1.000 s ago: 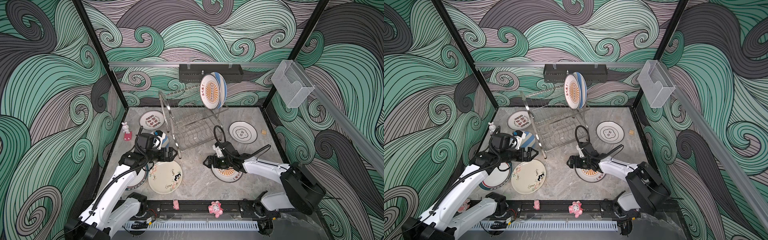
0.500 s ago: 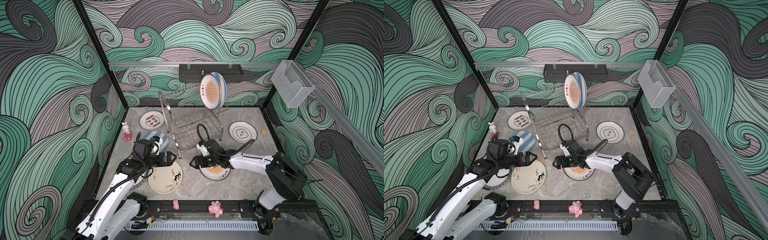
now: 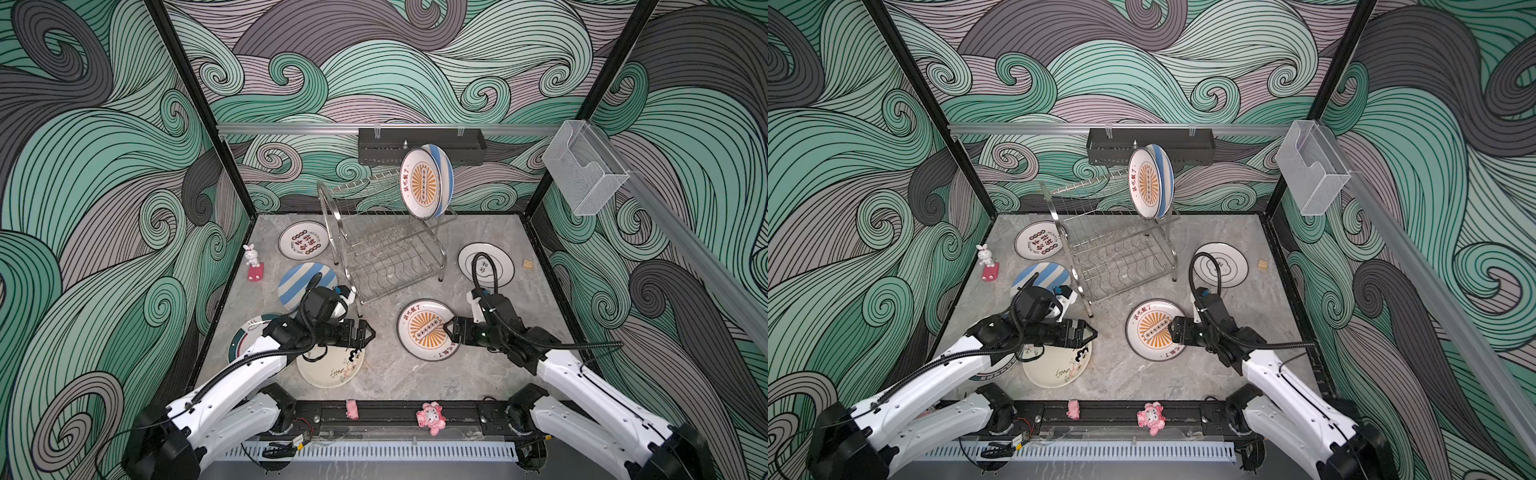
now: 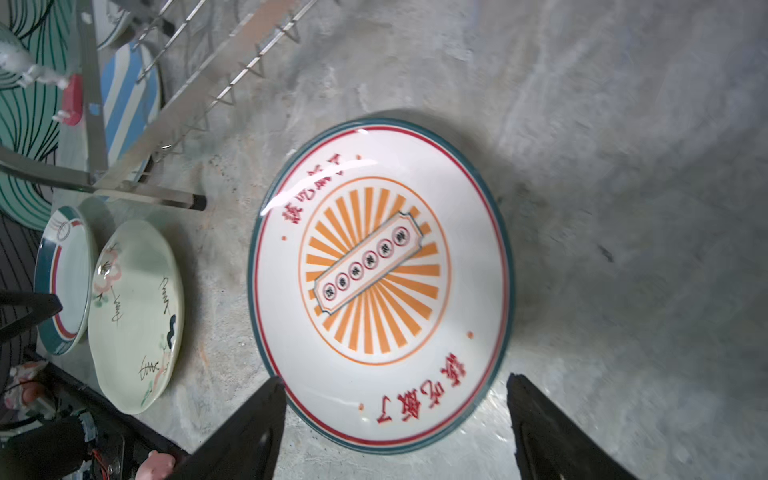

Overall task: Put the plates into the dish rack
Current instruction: 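Push the sunburst plate's edge with the right gripper to slide it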

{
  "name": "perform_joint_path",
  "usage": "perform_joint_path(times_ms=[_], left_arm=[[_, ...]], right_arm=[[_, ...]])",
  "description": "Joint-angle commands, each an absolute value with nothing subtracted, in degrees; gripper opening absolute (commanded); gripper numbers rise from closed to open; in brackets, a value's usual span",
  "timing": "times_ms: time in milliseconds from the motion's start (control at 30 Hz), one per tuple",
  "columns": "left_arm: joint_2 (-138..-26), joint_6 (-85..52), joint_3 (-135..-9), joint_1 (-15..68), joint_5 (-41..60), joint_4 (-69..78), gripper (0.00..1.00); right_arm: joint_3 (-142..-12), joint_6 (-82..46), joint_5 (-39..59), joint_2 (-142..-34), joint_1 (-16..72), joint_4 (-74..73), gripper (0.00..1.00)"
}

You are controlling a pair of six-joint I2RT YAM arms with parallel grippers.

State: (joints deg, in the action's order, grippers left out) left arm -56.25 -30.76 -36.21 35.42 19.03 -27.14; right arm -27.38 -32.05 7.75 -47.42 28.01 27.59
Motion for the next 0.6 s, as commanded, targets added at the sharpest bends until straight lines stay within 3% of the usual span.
perform_joint_path(times_ms=[0, 567], left_arm=[[-60.09, -32.40, -36.65, 37.64, 17.13, -21.78, 0.99], [-69.89, -31.72, -37.44, 40.67, 17.28, -15.53, 0.99]], right_arm=[[-23.87, -33.60, 9.24, -43.92, 24.98, 31.54, 0.74], [-15.67, -37.35, 20.15, -53.66, 18.15, 9.65, 0.64]])
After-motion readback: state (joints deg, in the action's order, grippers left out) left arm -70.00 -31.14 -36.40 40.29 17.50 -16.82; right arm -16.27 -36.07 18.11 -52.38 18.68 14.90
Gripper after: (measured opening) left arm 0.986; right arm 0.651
